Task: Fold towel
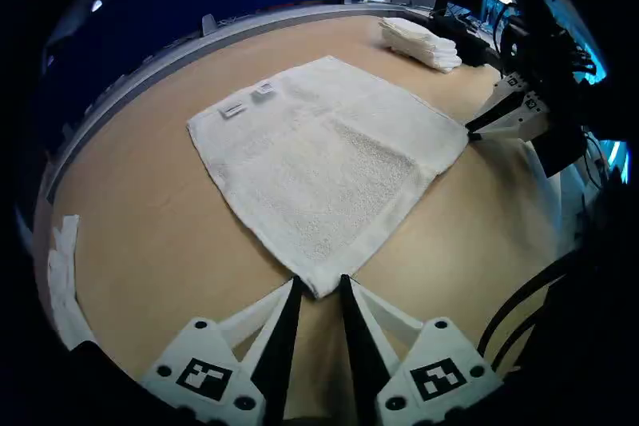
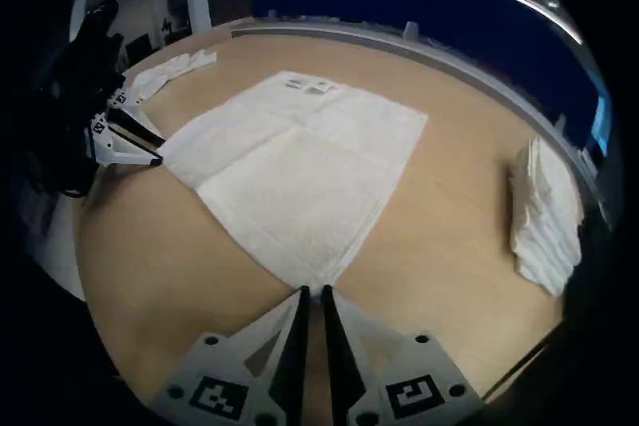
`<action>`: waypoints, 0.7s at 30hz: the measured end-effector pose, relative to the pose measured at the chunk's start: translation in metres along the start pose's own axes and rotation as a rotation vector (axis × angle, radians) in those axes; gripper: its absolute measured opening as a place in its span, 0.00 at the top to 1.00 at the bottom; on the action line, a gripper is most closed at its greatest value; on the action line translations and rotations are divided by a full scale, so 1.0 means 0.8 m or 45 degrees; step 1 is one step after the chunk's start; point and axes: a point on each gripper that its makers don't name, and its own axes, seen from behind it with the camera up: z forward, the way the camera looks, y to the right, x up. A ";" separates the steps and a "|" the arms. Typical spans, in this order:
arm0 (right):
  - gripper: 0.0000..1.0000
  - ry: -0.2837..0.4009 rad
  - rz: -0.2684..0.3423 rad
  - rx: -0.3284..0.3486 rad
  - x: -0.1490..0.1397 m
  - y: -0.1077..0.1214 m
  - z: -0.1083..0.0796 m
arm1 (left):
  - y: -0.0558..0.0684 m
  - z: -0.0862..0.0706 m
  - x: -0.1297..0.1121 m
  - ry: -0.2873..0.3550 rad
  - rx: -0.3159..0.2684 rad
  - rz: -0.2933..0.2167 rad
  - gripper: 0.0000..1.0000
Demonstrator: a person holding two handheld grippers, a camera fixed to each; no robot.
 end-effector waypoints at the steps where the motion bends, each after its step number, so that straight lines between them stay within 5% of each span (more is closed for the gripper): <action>1: 0.88 -0.001 0.000 0.000 0.000 0.000 0.000 | -0.001 0.000 0.000 -0.002 0.001 -0.001 0.71; 6: 0.88 -0.004 -0.005 0.000 0.000 0.001 -0.002 | -0.004 -0.002 -0.003 -0.016 0.007 -0.005 0.90; 21: 0.90 0.019 0.008 0.010 0.014 0.001 -0.014 | 0.001 -0.013 0.006 -0.016 -0.024 -0.025 0.93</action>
